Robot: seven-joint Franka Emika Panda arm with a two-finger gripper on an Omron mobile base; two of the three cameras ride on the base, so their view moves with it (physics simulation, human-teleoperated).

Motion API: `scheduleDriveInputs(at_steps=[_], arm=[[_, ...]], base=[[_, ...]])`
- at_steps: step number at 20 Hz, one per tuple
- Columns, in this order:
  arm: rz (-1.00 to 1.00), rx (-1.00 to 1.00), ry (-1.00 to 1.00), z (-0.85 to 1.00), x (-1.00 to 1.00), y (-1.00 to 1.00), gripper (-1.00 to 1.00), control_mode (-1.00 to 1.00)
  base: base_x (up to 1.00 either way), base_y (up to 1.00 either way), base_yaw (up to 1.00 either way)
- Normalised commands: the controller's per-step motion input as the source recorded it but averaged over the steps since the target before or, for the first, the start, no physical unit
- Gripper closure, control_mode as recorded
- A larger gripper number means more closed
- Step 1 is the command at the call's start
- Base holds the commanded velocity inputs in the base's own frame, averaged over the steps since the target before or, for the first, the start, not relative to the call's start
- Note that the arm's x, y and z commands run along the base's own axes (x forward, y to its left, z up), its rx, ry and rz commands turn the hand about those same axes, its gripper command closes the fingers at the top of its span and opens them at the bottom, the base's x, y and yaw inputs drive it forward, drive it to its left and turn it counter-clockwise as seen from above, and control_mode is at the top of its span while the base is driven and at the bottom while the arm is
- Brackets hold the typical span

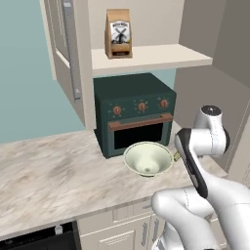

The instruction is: Pick the egg and butter from the fridge and place them by the bowl for mixing.

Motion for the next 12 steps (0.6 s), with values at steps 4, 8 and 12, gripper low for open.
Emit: scheduleDriveInputs(at_steps=[4,8,12], arm=[[0.00,0.00,0.00,-0.47,0.10,-0.25,1.00,-1.00],[0.00,0.01,0.00,-0.45,0.21,-0.14,1.00,-1.00],[0.00,0.02,0.00,-0.31,0.53,0.00,1.00,-1.00]], base=[[0.00,0.00,0.00],[0.00,0.00,0.00],[0.00,0.00,0.00]])
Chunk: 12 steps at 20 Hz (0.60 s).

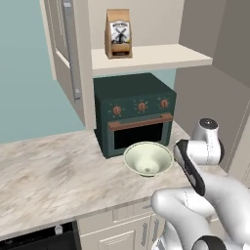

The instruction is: Pick the egg and butter from the fridge and place them by the bowl for mixing.

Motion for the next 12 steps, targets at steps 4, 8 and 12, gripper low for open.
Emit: scheduleDriveInputs(at_steps=[4,8,12], arm=[[0.00,0.04,0.02,-0.25,0.52,-0.03,1.00,-1.00],[0.00,0.05,0.10,-0.23,0.41,-0.06,1.00,-1.00],[0.00,0.02,0.13,-0.24,0.30,-0.03,1.00,-1.00]], base=[[0.00,0.00,0.00],[0.00,0.00,0.00],[0.00,0.00,0.00]])
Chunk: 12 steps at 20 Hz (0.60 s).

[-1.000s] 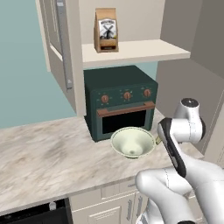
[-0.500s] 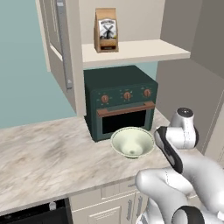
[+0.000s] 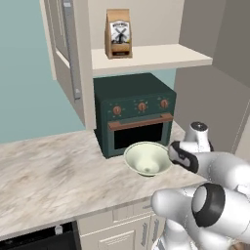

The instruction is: Pick the egg and butter from the fridge and place them by the bowl for mixing.

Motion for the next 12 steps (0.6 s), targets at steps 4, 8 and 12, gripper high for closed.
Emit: scheduleDriveInputs(at_steps=[4,8,12], arm=[[0.00,0.08,0.02,-0.11,0.32,0.00,1.00,-1.00],[0.00,0.07,0.00,-0.21,0.07,-0.01,1.00,-1.00],[-0.02,0.01,0.00,-0.25,0.00,-0.04,1.00,-1.00]], base=[[0.00,0.00,0.00],[0.00,0.00,0.00],[0.00,0.00,0.00]])
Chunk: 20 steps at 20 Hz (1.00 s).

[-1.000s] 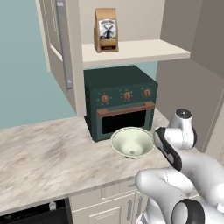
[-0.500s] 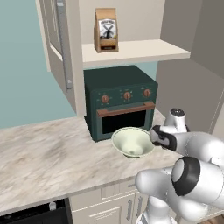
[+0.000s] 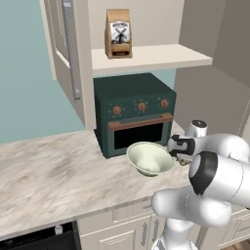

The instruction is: Pick the egg and butter from the fridge and place them by the bowl for mixing.

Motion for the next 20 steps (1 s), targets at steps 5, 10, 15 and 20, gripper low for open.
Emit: scheduleDriveInputs(at_steps=[5,10,15,20], arm=[[-0.04,0.00,-0.04,-0.12,0.00,-0.05,1.00,-1.00],[-0.04,0.00,-0.09,-0.01,0.00,-0.06,1.00,-1.00],[-0.05,0.00,-0.06,-0.07,0.00,-0.06,1.00,-1.00],[-0.04,0.00,-0.02,-0.19,0.01,0.00,1.00,-1.00]], base=[[0.00,0.00,0.00],[0.00,0.00,0.00],[0.00,0.00,0.00],[0.00,0.00,0.00]])
